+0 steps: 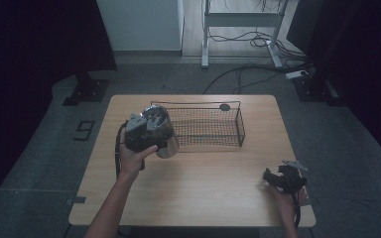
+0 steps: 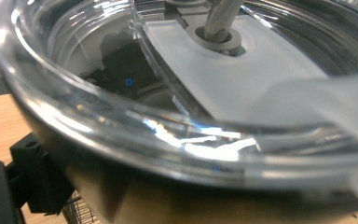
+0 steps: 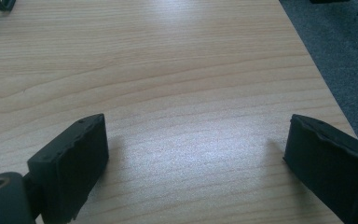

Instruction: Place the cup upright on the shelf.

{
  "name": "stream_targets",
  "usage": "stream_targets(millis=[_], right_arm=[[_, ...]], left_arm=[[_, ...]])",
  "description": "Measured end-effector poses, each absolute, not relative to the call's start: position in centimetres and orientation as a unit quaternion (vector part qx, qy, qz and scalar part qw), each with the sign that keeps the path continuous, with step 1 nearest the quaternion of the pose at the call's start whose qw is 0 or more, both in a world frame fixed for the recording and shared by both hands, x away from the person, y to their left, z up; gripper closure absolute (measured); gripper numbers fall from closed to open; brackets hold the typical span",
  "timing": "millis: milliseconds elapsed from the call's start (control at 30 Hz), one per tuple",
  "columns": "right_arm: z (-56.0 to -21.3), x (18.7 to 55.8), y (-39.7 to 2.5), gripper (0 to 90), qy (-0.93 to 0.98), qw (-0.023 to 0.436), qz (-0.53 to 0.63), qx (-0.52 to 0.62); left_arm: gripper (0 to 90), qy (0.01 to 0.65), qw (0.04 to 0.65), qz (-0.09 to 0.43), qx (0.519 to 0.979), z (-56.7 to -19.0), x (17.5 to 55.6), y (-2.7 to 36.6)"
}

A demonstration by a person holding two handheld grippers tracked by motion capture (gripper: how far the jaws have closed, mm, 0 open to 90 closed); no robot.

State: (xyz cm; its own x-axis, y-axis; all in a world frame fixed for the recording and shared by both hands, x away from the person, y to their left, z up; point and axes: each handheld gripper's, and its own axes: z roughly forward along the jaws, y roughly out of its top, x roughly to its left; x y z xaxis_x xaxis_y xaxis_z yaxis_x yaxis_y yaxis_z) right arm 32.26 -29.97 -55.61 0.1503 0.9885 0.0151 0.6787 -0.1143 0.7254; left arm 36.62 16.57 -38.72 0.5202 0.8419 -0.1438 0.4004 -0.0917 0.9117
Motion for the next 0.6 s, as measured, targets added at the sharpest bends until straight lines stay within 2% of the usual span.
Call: stream_targets(millis=[600], right_arm=[[-55.6, 32.3, -30.0, 6.1, 0.598, 0.296, 0.263, 0.697]], left_arm=[[3.9, 0.438, 0.501, 0.225, 0.712, -37.8, 38.9, 14.7]])
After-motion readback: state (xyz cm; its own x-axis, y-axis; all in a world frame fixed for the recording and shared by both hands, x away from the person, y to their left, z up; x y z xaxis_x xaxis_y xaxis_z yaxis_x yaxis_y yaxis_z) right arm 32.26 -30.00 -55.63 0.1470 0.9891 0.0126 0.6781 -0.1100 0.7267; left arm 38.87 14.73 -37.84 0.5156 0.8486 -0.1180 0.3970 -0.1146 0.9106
